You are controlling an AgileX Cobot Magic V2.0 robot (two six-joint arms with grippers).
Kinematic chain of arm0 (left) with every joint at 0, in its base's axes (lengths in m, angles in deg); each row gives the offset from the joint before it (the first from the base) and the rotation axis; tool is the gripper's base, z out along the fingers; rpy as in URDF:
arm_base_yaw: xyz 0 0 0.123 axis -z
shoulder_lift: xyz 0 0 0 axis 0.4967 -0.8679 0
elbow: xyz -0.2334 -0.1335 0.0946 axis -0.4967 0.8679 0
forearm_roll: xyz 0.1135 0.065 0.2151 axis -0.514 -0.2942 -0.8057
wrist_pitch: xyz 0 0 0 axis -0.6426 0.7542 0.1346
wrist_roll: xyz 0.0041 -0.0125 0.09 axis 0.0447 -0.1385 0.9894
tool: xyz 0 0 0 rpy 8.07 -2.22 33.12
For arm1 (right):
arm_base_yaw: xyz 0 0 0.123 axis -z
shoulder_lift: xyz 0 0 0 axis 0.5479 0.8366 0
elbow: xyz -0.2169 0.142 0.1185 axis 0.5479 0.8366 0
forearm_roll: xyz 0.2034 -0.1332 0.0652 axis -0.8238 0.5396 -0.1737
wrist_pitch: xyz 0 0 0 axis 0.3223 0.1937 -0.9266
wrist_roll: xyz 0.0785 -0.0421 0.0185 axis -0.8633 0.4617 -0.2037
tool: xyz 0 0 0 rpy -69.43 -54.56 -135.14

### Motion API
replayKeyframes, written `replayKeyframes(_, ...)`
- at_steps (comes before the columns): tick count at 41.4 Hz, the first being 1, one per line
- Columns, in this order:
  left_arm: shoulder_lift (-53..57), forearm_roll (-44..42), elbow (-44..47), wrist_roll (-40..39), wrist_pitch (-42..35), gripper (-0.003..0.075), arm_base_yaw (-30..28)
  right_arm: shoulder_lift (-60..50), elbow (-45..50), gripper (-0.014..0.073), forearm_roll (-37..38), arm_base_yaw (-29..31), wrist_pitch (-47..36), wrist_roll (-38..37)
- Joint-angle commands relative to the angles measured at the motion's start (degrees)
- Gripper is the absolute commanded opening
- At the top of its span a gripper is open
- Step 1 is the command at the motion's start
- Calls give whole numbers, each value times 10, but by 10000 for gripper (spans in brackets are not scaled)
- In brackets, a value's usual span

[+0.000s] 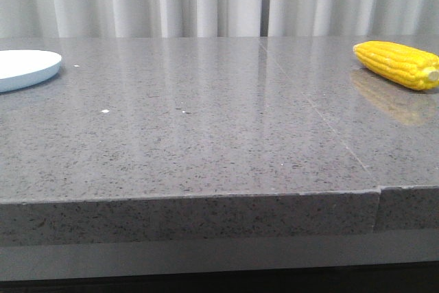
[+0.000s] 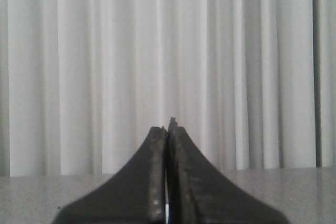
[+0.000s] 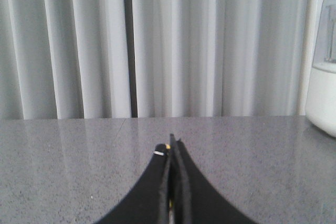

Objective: Place corn on plate with both arms

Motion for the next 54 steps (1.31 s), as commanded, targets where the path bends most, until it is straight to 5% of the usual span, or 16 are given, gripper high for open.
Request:
replayKeyframes(1, -43, 5, -77, -5, 14, -20, -1, 56, -75, -120, 6, 1, 8, 2)
replayKeyframes(13, -185, 5, -210, -5, 203, -20, -1, 213, -206, -120, 6, 1, 166, 2)
replayKeyframes(40, -270, 2, -179, -5, 222, -8, -1, 361, -205, -83, 6, 1, 196, 6)
replayKeyframes(43, -270, 2, -179, -5, 225, 61, -1, 362, -205, 22, 6, 1, 197, 10)
replayKeyframes(50, -270, -1, -179, -5, 226, 416, -1, 364, -205, 384, 6, 1, 208, 24)
replayKeyframes(54, -270, -4, -179, -5, 229, 536, -1, 364, -205, 478, 6, 1, 211, 24)
